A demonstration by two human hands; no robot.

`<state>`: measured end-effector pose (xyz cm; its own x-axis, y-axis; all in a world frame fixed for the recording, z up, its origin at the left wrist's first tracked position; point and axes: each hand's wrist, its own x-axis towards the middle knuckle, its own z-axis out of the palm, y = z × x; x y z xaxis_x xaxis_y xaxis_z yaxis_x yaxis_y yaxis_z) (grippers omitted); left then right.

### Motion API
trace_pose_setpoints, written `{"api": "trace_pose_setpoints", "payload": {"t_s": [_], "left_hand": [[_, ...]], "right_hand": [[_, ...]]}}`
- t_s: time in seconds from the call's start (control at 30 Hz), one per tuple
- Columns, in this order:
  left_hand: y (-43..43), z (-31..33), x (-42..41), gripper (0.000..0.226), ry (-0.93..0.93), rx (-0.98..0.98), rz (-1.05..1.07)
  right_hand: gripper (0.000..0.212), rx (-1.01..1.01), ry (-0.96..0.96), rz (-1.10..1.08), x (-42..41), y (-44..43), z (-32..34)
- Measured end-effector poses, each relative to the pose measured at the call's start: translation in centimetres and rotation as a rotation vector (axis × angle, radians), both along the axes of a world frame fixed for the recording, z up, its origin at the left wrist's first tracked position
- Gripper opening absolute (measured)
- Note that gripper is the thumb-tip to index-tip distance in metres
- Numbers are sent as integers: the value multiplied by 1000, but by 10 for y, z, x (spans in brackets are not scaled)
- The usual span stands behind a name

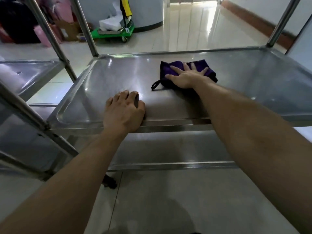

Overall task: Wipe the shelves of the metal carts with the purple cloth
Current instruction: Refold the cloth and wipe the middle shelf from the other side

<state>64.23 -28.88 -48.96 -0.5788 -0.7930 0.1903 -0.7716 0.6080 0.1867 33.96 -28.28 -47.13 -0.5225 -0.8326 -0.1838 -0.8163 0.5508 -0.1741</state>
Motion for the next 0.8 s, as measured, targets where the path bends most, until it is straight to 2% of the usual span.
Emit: {"api": "trace_pose_setpoints", "payload": {"t_s": [0.13, 0.23, 0.33, 0.43, 0.5, 0.67, 0.8], "left_hand": [[-1, 6, -6, 53, 11, 24, 15], [-1, 8, -7, 53, 18, 54, 35], [-1, 4, -4, 52, -39, -86, 42], [14, 7, 4, 43, 206, -184, 53], [26, 9, 15, 37, 316, -150, 11], [56, -4, 105, 28, 423, -112, 16], [54, -5, 181, 22, 468, -30, 205]], "right_hand": [[71, -50, -55, 160, 45, 40, 5], [65, -107, -85, 279, 85, 103, -4], [70, -214, 57, 297, 128, 154, -20], [72, -233, 133, 255, 149, 160, -19], [72, -223, 122, 255, 148, 157, -14], [77, -182, 80, 275, 139, 153, -16], [82, -161, 62, 260, 138, 152, -14]]}}
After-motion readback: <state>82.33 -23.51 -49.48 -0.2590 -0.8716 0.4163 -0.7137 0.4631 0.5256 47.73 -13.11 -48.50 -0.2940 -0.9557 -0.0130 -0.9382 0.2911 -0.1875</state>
